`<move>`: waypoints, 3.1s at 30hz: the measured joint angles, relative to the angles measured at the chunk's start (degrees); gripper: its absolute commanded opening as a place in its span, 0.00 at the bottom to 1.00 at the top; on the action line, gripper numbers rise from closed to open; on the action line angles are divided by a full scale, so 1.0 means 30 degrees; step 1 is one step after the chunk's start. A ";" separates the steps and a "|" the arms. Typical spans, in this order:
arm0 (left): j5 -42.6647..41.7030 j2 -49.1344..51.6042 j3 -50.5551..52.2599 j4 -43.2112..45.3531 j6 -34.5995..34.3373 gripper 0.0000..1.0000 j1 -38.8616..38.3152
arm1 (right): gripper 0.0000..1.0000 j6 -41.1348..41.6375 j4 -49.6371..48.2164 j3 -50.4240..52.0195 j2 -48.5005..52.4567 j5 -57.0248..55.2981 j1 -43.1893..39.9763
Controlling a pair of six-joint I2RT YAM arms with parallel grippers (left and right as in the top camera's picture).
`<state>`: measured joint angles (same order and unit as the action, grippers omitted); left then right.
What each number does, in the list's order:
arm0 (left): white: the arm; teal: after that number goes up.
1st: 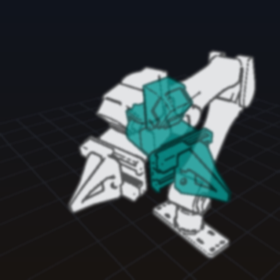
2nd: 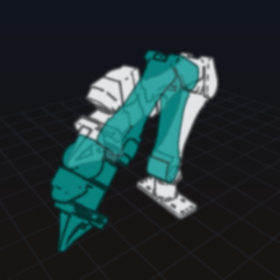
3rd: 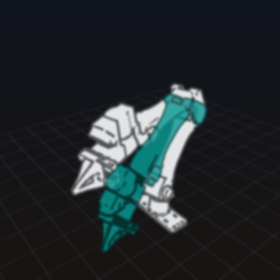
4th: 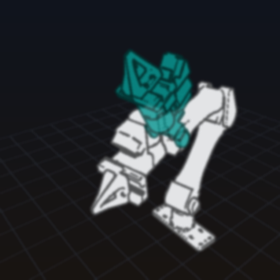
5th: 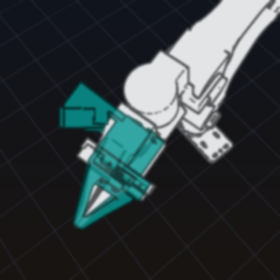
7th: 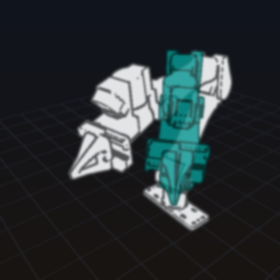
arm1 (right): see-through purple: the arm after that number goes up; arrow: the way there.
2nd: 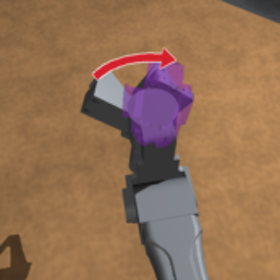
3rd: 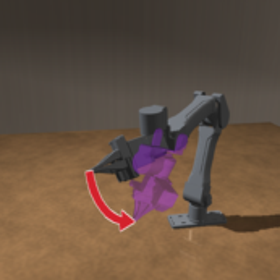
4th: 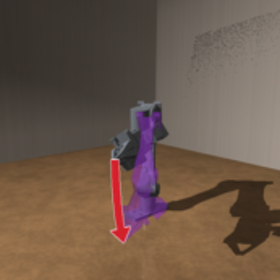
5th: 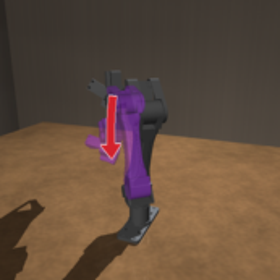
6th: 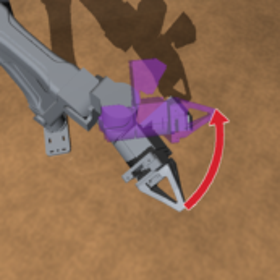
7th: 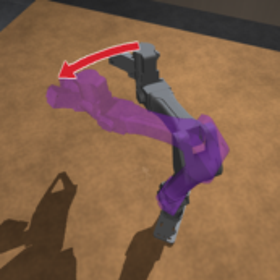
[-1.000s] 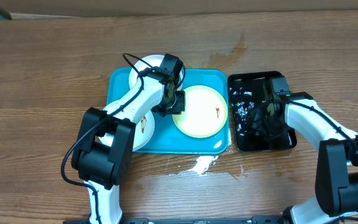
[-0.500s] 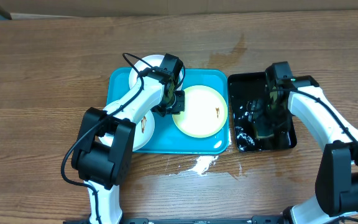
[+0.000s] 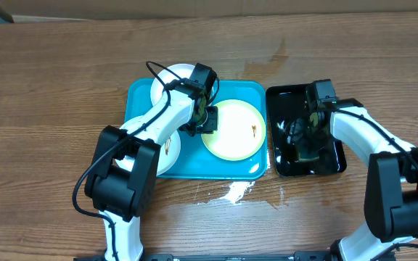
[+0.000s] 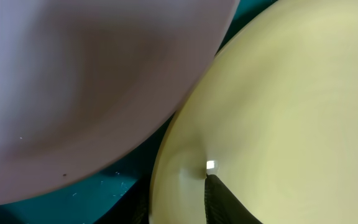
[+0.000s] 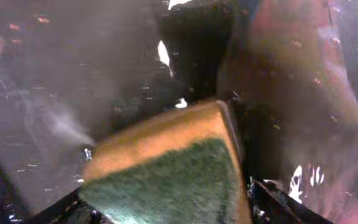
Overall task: Clean dirty plates on tray and stack at the side
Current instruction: 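Lift the sponge with the right gripper and carry it to the yellow plate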
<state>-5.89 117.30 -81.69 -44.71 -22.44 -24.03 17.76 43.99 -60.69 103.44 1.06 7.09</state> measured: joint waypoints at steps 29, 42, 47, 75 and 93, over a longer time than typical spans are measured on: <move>0.1647 -0.1749 0.0459 -0.0816 -0.0474 0.04 -0.0087 | 0.04 0.0007 0.0663 0.0000 0.0007 0.0386 0.0000; 0.4605 -0.3024 0.0452 -0.2586 -0.0466 0.04 -0.0124 | 0.04 -0.0007 0.4175 -0.3643 -0.0051 0.0525 -0.0007; 0.4962 -0.3337 0.0452 -0.2747 -0.0466 0.04 -0.0124 | 0.04 -0.0656 0.4087 -0.3803 -0.0182 0.1960 -0.0022; 0.5428 -0.3351 0.0452 -0.3614 0.0466 0.04 -0.0124 | 0.04 -0.0124 0.7949 -0.6273 -0.0357 0.2288 -0.0372; 0.4707 -0.3351 0.1843 -0.2084 -0.3300 0.04 -0.0124 | 0.04 0.0066 0.6419 -0.6273 -0.0357 0.2404 -0.0364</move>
<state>8.23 107.24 -76.16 -50.96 -32.34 -24.40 17.96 63.24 -79.50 102.37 8.27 6.00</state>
